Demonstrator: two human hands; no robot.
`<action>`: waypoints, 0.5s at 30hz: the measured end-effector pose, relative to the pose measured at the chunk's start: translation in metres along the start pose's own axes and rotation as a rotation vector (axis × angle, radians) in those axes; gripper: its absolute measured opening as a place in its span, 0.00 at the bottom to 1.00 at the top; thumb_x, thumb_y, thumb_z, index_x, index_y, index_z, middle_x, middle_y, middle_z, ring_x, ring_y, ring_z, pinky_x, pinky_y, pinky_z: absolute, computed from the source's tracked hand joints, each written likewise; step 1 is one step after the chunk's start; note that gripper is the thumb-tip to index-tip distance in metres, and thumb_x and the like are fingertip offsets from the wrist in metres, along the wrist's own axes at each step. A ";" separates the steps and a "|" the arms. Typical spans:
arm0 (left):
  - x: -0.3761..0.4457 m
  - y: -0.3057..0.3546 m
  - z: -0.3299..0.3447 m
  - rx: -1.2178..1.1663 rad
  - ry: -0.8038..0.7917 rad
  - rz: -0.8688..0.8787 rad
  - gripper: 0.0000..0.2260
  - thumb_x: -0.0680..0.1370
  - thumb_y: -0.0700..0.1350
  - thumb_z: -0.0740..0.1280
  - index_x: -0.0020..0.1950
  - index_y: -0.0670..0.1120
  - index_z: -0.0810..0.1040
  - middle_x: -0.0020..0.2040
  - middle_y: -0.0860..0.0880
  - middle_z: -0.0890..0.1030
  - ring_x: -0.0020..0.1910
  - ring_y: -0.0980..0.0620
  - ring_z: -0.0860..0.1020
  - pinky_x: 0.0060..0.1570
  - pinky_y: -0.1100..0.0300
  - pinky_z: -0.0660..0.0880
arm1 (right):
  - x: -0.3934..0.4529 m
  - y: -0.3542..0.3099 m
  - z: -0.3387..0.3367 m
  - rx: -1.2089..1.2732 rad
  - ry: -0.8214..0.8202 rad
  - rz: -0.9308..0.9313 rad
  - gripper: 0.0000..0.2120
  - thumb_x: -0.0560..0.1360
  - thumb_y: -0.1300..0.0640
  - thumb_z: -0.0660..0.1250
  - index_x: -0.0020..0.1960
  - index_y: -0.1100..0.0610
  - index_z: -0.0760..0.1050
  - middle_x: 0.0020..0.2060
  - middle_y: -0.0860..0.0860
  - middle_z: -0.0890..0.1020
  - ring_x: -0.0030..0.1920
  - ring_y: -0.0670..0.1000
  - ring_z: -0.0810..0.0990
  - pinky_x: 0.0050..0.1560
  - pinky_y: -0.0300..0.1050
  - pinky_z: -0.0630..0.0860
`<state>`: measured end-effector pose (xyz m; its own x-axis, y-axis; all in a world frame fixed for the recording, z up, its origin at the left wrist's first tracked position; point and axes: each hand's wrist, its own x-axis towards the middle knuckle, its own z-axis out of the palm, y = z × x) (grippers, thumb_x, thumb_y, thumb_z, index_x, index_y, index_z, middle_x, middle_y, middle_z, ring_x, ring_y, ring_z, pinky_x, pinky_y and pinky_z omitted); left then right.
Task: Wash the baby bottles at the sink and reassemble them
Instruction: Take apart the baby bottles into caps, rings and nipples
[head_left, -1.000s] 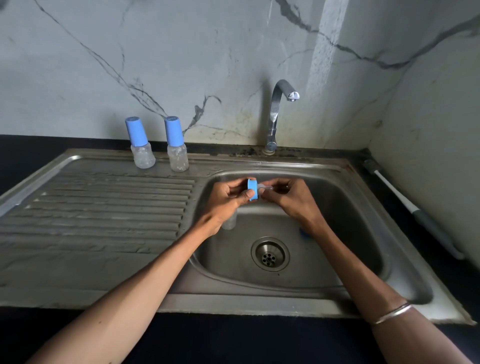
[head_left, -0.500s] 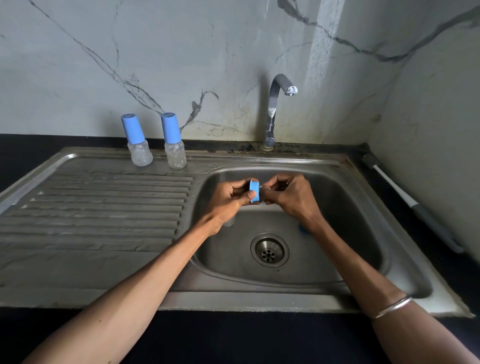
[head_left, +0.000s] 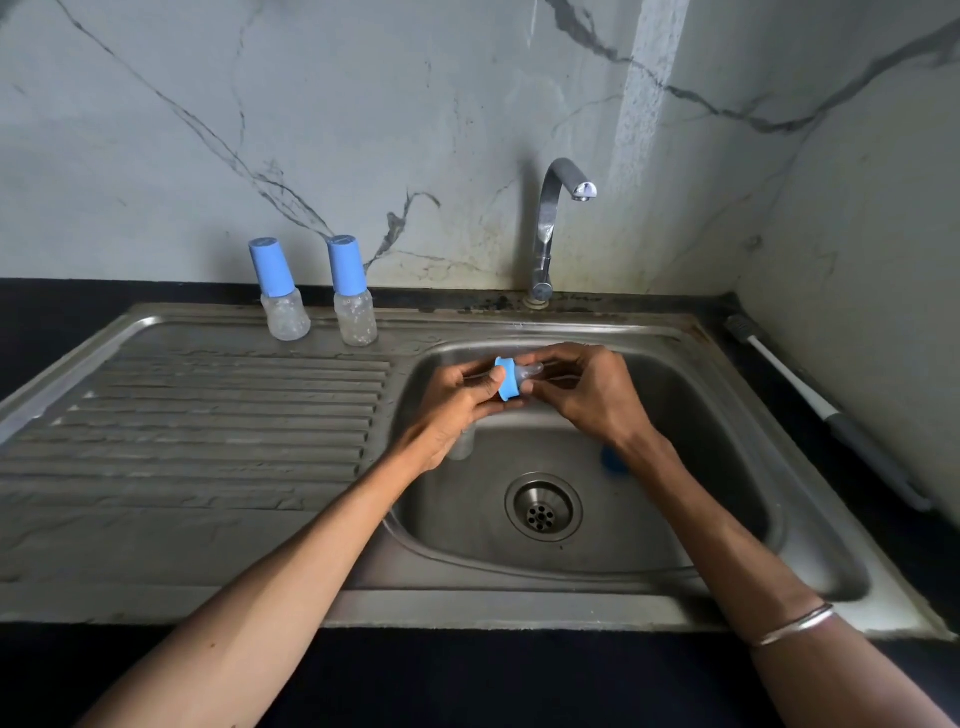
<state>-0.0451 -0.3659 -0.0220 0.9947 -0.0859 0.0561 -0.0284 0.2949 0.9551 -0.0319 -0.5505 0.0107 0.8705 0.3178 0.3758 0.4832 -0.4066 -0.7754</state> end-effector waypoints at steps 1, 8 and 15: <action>0.000 0.000 0.001 -0.024 -0.003 -0.014 0.15 0.80 0.38 0.65 0.65 0.32 0.76 0.59 0.36 0.82 0.58 0.41 0.82 0.55 0.51 0.81 | 0.000 0.000 -0.001 -0.013 -0.007 -0.002 0.15 0.70 0.59 0.77 0.57 0.52 0.83 0.49 0.46 0.86 0.50 0.40 0.83 0.57 0.43 0.80; -0.004 0.002 0.003 -0.152 -0.018 -0.119 0.15 0.80 0.39 0.64 0.62 0.29 0.76 0.60 0.33 0.81 0.59 0.39 0.81 0.54 0.51 0.82 | 0.000 0.001 -0.006 -0.005 -0.039 0.037 0.13 0.68 0.57 0.78 0.52 0.54 0.85 0.46 0.45 0.86 0.46 0.39 0.84 0.52 0.36 0.80; -0.008 0.002 0.014 -0.243 -0.028 -0.145 0.09 0.82 0.35 0.61 0.54 0.31 0.78 0.52 0.37 0.84 0.54 0.41 0.83 0.49 0.55 0.82 | -0.002 0.005 -0.001 0.022 0.063 0.069 0.05 0.68 0.58 0.78 0.44 0.56 0.86 0.38 0.47 0.86 0.38 0.43 0.85 0.42 0.37 0.81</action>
<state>-0.0545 -0.3780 -0.0163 0.9834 -0.1692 -0.0649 0.1420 0.4968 0.8562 -0.0308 -0.5535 0.0067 0.9060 0.2355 0.3518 0.4206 -0.4060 -0.8113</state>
